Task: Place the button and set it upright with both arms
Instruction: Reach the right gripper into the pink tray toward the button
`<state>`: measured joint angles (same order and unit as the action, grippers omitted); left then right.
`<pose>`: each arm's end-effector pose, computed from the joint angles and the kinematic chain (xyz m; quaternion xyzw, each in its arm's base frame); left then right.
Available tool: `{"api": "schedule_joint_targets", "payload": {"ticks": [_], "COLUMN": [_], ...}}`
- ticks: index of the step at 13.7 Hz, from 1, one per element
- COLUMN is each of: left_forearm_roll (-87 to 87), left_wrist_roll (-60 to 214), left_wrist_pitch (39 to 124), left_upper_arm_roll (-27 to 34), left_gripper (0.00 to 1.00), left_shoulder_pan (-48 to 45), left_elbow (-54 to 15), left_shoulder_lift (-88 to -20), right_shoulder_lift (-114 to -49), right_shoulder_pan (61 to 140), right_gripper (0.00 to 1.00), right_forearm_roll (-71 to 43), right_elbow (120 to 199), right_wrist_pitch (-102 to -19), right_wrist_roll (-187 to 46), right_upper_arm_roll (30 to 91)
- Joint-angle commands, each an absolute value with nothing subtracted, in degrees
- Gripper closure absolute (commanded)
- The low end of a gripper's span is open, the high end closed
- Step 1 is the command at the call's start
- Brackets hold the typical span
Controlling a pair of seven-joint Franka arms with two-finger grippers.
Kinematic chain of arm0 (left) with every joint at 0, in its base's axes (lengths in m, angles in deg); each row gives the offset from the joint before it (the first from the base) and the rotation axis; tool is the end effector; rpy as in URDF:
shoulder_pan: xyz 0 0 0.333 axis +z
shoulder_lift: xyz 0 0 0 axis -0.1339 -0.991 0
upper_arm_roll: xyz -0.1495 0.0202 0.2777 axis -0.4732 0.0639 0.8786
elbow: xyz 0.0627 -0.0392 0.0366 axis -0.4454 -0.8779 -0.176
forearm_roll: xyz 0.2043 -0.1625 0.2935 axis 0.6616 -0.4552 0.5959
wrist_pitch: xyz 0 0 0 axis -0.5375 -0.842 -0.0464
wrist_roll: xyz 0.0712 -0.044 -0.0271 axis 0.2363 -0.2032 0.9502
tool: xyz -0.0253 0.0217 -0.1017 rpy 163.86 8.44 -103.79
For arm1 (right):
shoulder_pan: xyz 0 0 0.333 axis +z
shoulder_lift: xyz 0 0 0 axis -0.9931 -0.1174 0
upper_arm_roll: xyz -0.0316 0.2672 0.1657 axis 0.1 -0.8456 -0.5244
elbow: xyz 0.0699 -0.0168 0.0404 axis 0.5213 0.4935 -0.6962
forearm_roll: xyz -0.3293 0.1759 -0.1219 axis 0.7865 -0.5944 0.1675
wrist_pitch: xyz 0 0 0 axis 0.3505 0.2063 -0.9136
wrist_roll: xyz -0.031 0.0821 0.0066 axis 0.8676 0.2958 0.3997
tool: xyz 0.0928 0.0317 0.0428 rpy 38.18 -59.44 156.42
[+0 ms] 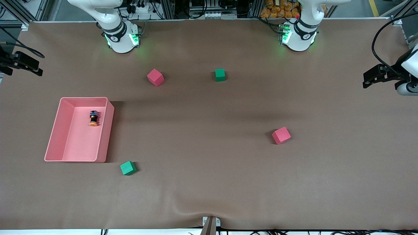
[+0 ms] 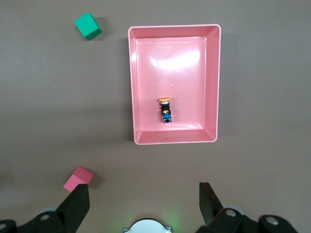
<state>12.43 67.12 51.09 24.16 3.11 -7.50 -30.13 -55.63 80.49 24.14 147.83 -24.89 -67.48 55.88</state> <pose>0.5571 -0.0144 0.6280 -0.9984 0.0459 0.0191 0.0272 0.5194 -0.0370 0.6565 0.9990 -0.0148 -0.0420 0.0073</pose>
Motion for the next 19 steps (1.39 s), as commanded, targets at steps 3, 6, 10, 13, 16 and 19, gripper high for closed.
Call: {"api": "schedule_joint_targets", "payload": {"ticks": [3,6,10,13,16,19], "left_forearm_roll": [13.48,13.3,12.95,12.95,12.95,12.86], "left_wrist_roll": [66.06,65.97,65.97,66.5,67.2,67.12], "left_wrist_pitch": [50.73,50.73,50.73,50.73,50.73,50.73], "left_upper_arm_roll": [24.0,24.0,24.09,24.09,24.09,24.09], "left_gripper": [0.0,0.0,0.0,0.0,0.0,0.0], "left_shoulder_pan": [3.21,3.3,3.39,3.3,3.39,3.39], "left_elbow": [-7.11,-7.11,-7.11,-7.02,-7.02,-7.11], "left_shoulder_lift": [-30.19,-30.19,-30.19,-30.19,-30.19,-30.19], "right_shoulder_lift": [-55.12,-55.03,-55.2,-55.2,-55.9,-58.89], "right_shoulder_pan": [80.01,80.01,80.01,80.01,80.01,79.04], "right_gripper": [0.0,0.0,0.0,0.0,0.0,0.0], "right_forearm_roll": [22.47,21.94,22.55,22.99,25.09,25.19], "right_elbow": [146.83,147.01,150.6,157.09,162.82,168.34], "right_wrist_pitch": [-24.36,-24.45,-25.58,-29.88,-34.72,-40.33], "right_wrist_roll": [-66.55,-66.73,-66.9,-66.99,-66.99,-67.52], "right_upper_arm_roll": [55.56,55.56,55.56,55.56,55.56,55.56]}}
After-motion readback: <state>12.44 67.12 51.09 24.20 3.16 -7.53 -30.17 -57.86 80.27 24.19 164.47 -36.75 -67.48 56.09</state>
